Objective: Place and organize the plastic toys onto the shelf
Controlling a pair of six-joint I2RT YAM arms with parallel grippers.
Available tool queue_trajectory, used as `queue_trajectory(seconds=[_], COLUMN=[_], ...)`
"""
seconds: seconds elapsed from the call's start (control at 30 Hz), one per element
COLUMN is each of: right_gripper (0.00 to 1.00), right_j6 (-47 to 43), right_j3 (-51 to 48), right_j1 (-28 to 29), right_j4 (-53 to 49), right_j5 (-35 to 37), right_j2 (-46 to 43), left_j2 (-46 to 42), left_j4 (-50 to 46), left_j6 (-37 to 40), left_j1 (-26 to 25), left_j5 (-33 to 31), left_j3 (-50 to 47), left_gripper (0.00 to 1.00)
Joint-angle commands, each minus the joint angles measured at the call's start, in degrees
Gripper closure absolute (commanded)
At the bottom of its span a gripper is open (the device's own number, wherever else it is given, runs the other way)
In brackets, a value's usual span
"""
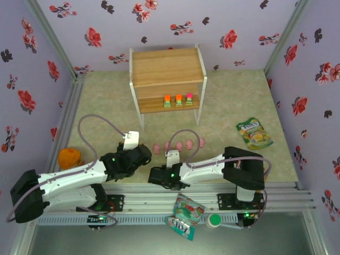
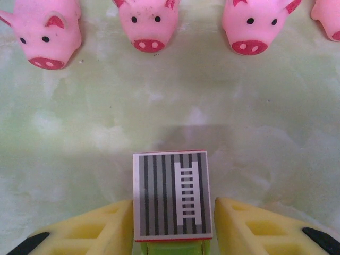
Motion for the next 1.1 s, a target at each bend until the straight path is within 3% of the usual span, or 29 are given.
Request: queue_trajectory(seconds=[0.0, 1.07], right_gripper=[0.56, 0.6], right_j6=[1.15, 3.07], right_j3=[1.3, 3.41], right_j1=[-0.31, -0.3], right_j4=[-0.47, -4.83], right_j5=[0.19, -1.94], right_j2=[0.64, 2.94], left_j2=[0.29, 0.78], left_j4=[-1.23, -0.54], left_j6=[-1.71, -1.16], left_j1=[-0.48, -0.3], left_j5=[-1.64, -1.57], left_j3=[-0.53, -0.27], left_gripper=[0.45, 0.45])
